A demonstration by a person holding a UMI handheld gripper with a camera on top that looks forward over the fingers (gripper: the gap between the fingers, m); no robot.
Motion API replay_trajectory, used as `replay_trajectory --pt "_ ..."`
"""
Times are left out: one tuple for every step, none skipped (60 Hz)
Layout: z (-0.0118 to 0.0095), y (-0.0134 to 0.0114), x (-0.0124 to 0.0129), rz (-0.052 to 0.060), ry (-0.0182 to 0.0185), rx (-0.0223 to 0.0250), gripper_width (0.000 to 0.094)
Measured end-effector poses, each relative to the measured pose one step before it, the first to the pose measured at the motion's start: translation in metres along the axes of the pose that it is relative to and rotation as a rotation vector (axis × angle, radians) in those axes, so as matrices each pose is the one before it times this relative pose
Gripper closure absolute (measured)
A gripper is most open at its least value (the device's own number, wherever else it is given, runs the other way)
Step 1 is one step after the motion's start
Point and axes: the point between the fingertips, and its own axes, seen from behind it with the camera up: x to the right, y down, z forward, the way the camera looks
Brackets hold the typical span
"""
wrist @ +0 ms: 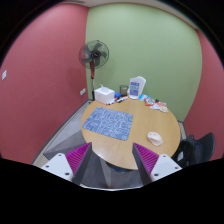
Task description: Arrange mouse
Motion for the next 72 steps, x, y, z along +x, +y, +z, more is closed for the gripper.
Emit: replay_trajectory --pt "-0.00004 0.00164 0.00221 0.0035 0.00549 -0.00531 0.0118" --pt "0.00085 0.00210 0.00305 0.0041 0.00537 -0.00547 0.0117" --pt "0.00240 0.00258 0.00432 0.0046 0.00435 -0.00559 0.0119" --pt "0.00528 0.00312 0.00437 0.0044 0.00282 -0.00558 0.0120" --pt "-0.00485 0.00248 0.00013 0.0059 0.00272 -0.00632 0.0118" --pt "0.01249 0.00648 0.01383 0.0037 -0.00519 -0.00143 0.0118" --pt "0.00388 0.00412 0.00509 0.0047 0.00272 -0.00590 0.0121" --pt "0.00165 0.00113 -0.00280 0.0058 0.01133 -0.01032 0.0118" --pt "0.00453 0.00636 0.01200 0.0031 -0.00190 -0.00443 0.0119" --pt "0.00356 0.00389 0.00540 0.0041 0.00572 -0.00793 0.0119" --pt "0.00366 0.00422 0.00580 0.0035 0.00618 -0.00779 0.0118" --pt "0.00382 0.00452 0.00655 0.0027 0.00562 -0.00777 0.0119" --pt "0.00427 0.00438 0.00726 0.0026 0.00549 -0.00641 0.0120" --pt "0.00435 0.00453 0.00747 0.0032 0.00590 -0.00442 0.0120" --pt "0.00505 0.00408 0.00825 0.0032 0.00707 -0.00367 0.0121" --pt "0.00490 0.00389 0.00878 0.0028 0.00926 -0.00259 0.0118" --pt "0.00541 0.00327 0.00976 0.0024 0.01208 -0.00026 0.0118" --pt "0.00606 0.00270 0.00990 0.0019 0.01284 0.00116 0.0118" --pt "0.00078 0.00183 0.00628 0.0003 0.01208 -0.00285 0.0118" --pt "0.00577 0.00313 0.00899 0.0001 0.00953 -0.00274 0.0121" --pt "0.00689 0.00306 0.00705 0.0019 0.00941 -0.00345 0.0119" --pt "0.00719 0.00324 0.00802 0.0036 0.00801 -0.00462 0.0118" --pt "0.00773 0.00278 0.00803 0.0062 0.00860 -0.00590 0.0119" --pt "0.00781 0.00215 0.00757 0.0077 0.00792 -0.00592 0.0119" --pt "0.00794 0.00151 0.00736 0.0076 0.00624 -0.00432 0.0118" --pt "0.00860 0.00074 0.00629 0.0068 0.00578 -0.00245 0.0121" --pt "0.00798 0.00058 0.00676 0.0062 0.00382 -0.00058 0.0122" --pt "0.00771 -0.00003 0.00635 0.0060 0.00404 0.00036 0.0121" --pt "0.00784 -0.00054 0.00631 0.0060 0.00477 0.00164 0.0122" --pt "0.00776 -0.00094 0.00622 0.0035 0.00541 0.00278 0.0124" --pt "0.00824 -0.00086 0.00603 0.0012 0.00573 0.00324 0.0122" --pt "0.01007 -0.00131 0.00176 0.0016 0.01046 0.00404 0.0121" --pt "0.00838 -0.00147 0.00513 0.0007 0.00421 0.00323 0.0121" --pt "0.00613 -0.00137 0.00864 -0.0001 -0.00119 0.00311 0.0117" --pt "0.01034 -0.00210 0.00067 0.0022 0.00885 0.00653 0.0116" --pt "0.00614 -0.00166 0.00782 -0.0008 -0.00290 0.00438 0.0114" --pt "0.00997 -0.00168 -0.00084 0.0009 0.00671 0.00495 0.0111" --pt "0.00717 -0.00105 0.00282 -0.0007 0.00022 0.00292 0.0112" --pt "0.00863 -0.00164 0.00175 0.0000 0.00006 0.00188 0.0113" --pt "0.00584 -0.00117 0.00238 -0.0011 -0.00164 0.00232 0.0113" --pt "0.00763 -0.00138 0.00146 -0.0018 -0.00113 0.00221 0.0114" --pt "0.00811 -0.00083 0.00091 -0.0010 -0.00175 -0.00061 0.0116" --pt "0.00577 -0.00015 0.00183 -0.0023 -0.00172 -0.00260 0.0113" --pt "0.00555 -0.00032 0.00189 -0.0009 -0.00180 -0.00326 0.0118" --pt "0.00719 -0.00176 0.00127 0.0002 0.00046 0.00057 0.0124" --pt "0.00546 -0.00159 0.00175 0.0004 0.00041 0.00306 0.0128" --pt "0.00503 -0.00165 0.00128 -0.0002 -0.00022 0.00251 0.0133" --pt "0.00493 -0.00123 0.00078 -0.0019 -0.00164 -0.00008 0.0136" --pt "0.00454 -0.00056 0.00008 -0.0026 -0.00368 -0.00187 0.0134" --pt "0.00413 -0.00085 0.00007 -0.0028 -0.00529 -0.00279 0.0135" --pt "0.00307 -0.00085 0.00022 -0.0030 -0.00701 -0.00224 0.0133" --pt "0.00370 -0.00109 -0.00170 -0.0044 -0.00877 -0.00168 0.0129" --pt "0.00340 -0.00221 -0.00060 -0.0028 -0.00877 0.00277 0.0131" --pt "0.00406 -0.00292 -0.00089 -0.0006 -0.00615 0.00312 0.0135" --pt "0.00171 -0.00278 0.00043 -0.0005 -0.00509 0.00453 0.0137" --pt "0.00386 -0.00329 0.00033 -0.0013 -0.00375 0.00317 0.0137" --pt "0.00185 -0.00258 0.00076 -0.0002 -0.00297 0.00345 0.0137" --pt "0.00143 -0.00351 0.00011 -0.0005 -0.00177 0.00030 0.0137" --pt "0.00255 -0.00275 0.00073 0.0010 -0.00202 0.00313 0.0136" --pt "-0.00005 -0.00120 0.00005 0.0020 0.00094 0.00212 0.0136" --pt "0.00253 -0.00264 0.00148 0.0023 -0.00003 0.00164 0.0137" --pt "0.00361 -0.00271 0.00170 0.0013 0.00071 0.00115 0.0138" --pt "0.00363 -0.00241 0.00212 0.0004 0.00166 0.00025 0.0139" --pt "0.00359 -0.00233 0.00157 0.0000 -0.00051 -0.00011 0.0135" --pt "0.00384 -0.00235 0.00172 0.0020 -0.00038 0.00171 0.0139" --pt "0.00386 -0.00228 0.00181 0.0026 0.00167 0.00041 0.0145" --pt "0.00376 -0.00172 0.00148 0.0028 0.00053 -0.00192 0.0147" --pt "0.00319 -0.00122 0.00057 0.0031 -0.00082 -0.00185 0.0156" --pt "0.00441 -0.00112 0.00131 0.0044 -0.00188 -0.00002 0.0173" --pt "0.00184 -0.00119 -0.00050 0.0061 -0.00192 0.00016 0.0167" --pt "0.00146 -0.00161 -0.00038 0.0072 -0.00242 0.00184 0.0212" --pt "0.00156 -0.00058 -0.00078 0.0040 -0.00357 -0.00105 0.0238"
